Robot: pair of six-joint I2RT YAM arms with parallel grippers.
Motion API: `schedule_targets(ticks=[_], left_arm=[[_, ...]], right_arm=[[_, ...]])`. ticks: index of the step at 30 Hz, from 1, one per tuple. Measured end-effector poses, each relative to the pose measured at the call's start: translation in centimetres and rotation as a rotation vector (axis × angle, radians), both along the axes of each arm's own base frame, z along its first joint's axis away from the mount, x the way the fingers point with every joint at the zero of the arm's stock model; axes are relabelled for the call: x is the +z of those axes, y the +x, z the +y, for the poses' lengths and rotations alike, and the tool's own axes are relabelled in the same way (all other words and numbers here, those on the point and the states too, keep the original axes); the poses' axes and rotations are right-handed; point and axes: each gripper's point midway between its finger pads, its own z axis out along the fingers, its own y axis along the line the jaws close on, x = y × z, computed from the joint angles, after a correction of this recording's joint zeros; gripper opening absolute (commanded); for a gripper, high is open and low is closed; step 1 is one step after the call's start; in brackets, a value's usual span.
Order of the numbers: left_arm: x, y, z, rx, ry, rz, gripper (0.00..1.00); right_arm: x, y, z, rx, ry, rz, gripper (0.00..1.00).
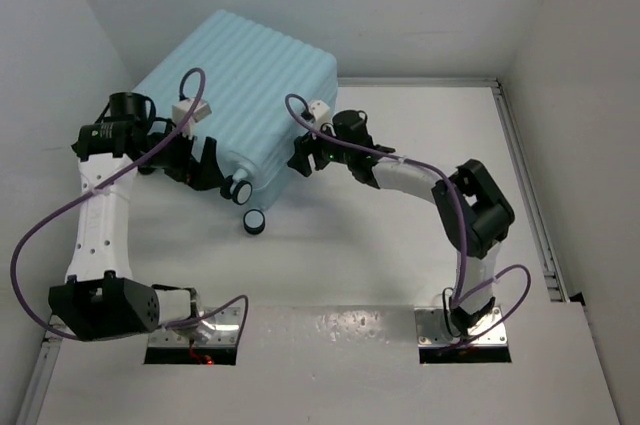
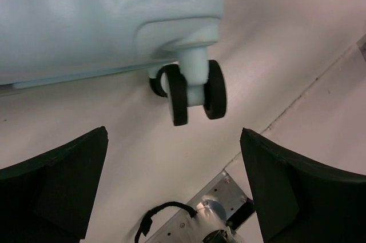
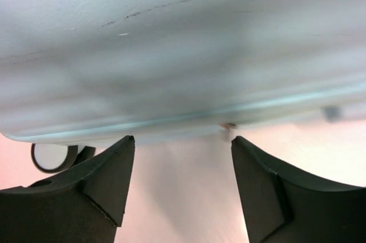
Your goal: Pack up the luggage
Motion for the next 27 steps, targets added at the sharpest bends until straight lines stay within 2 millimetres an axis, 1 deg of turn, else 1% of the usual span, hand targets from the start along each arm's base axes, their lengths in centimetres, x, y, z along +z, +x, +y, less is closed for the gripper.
schedule_targets(ticks=[3, 5, 7, 9, 11, 12, 13, 14, 16, 18, 19, 20, 22, 23, 24, 25, 26, 27], left_arm=[[-0.3, -0.8, -1.7, -0.053, -0.009, 0.011, 0.98], [-0.1, -0.8, -2.7, -0.057, -0.013, -0.003, 0.97], [-0.2, -0.9, -3.7, -0.054, -0.008, -0.021, 0.97], [-0.7, -1.0, -4.8, -0.041, 0.01, -0.027, 0.97], [-1.5, -0.9, -5.6, -0.011, 0.031, -0.016, 0.96], [-2.1, -0.8, -5.8, 0.009, 0.051, -0.008, 0.96], [-2.6, -0.6, -5.9, 0.03, 0.067, -0.001, 0.94], [-3.3, -0.4, -5.8, 0.056, 0.085, 0.009, 0.94], [-4.5, 0.2, -5.4, 0.114, 0.121, 0.027, 0.92], [-5.4, 1.0, -4.6, 0.177, 0.167, 0.039, 0.92], [-5.7, 1.6, -4.3, 0.206, 0.186, 0.039, 0.91], [-6.0, 2.1, -4.0, 0.229, 0.206, 0.036, 0.91], [-6.7, 2.8, -3.9, 0.252, 0.236, 0.042, 0.88], [-7.1, 3.1, -4.1, 0.25, 0.252, 0.046, 0.87], [-7.3, 3.1, -4.3, 0.246, 0.255, 0.05, 0.85], [-7.5, 3.0, -4.4, 0.24, 0.261, 0.057, 0.81], [-7.6, 3.0, -4.7, 0.233, 0.263, 0.061, 0.75], [-7.8, 2.9, -4.8, 0.228, 0.263, 0.067, 0.73]], right_arm=[[1.6, 0.0, -1.9, -0.061, -0.004, -0.035, 0.77], [3.5, -0.4, -3.4, -0.1, 0.008, -0.061, 0.84], [5.6, -0.5, -5.0, -0.14, 0.029, -0.087, 0.87], [7.1, -0.4, -6.1, -0.178, 0.041, -0.095, 0.9], [7.8, 0.0, -7.4, -0.222, 0.054, -0.081, 0.91], [7.8, 0.4, -8.3, -0.255, 0.059, -0.058, 0.93], [7.6, 0.7, -9.1, -0.278, 0.061, -0.038, 0.93], [7.3, 1.0, -10.0, -0.303, 0.063, -0.013, 0.88], [6.1, 1.4, -11.9, -0.341, 0.06, 0.045, 0.82], [5.1, 1.8, -13.2, -0.371, 0.05, 0.086, 0.75], [4.6, 1.9, -13.5, -0.371, 0.044, 0.1, 0.73], [4.0, 1.7, -13.6, -0.364, 0.036, 0.118, 0.7], [3.0, 1.1, -13.0, -0.319, 0.026, 0.143, 0.61], [2.6, 0.8, -12.7, -0.292, 0.025, 0.149, 0.54], [2.2, 0.4, -12.3, -0.267, 0.025, 0.15, 0.5], [1.9, 0.0, -11.9, -0.24, 0.027, 0.142, 0.47], [1.4, -0.4, -11.6, -0.213, 0.027, 0.13, 0.44], [0.8, -0.6, -11.2, -0.191, 0.03, 0.115, 0.33]])
